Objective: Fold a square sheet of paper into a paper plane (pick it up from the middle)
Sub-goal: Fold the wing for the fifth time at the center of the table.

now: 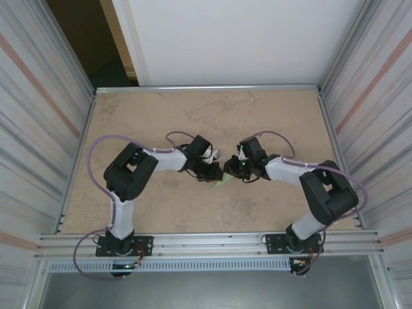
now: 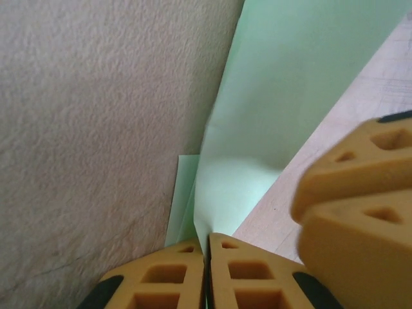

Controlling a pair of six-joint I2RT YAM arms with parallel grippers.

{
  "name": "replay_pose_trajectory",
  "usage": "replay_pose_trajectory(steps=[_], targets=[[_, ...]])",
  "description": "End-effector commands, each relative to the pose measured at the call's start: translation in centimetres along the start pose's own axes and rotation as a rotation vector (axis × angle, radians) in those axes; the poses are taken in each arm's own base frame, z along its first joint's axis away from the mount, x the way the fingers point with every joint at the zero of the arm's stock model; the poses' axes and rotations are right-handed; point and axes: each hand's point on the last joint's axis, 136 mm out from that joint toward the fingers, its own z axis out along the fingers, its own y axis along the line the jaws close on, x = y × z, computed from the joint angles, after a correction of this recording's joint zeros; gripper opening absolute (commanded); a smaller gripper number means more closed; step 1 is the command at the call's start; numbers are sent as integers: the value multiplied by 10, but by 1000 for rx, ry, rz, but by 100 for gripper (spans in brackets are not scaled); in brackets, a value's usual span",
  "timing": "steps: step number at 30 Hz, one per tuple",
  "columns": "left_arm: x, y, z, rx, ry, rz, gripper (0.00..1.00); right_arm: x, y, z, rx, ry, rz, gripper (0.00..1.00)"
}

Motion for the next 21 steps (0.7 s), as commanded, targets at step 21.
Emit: replay_pose_trajectory(steps=[21], targets=[[17,28,13,-97,26,-40,11,3,-20,1,30,5,38,8]])
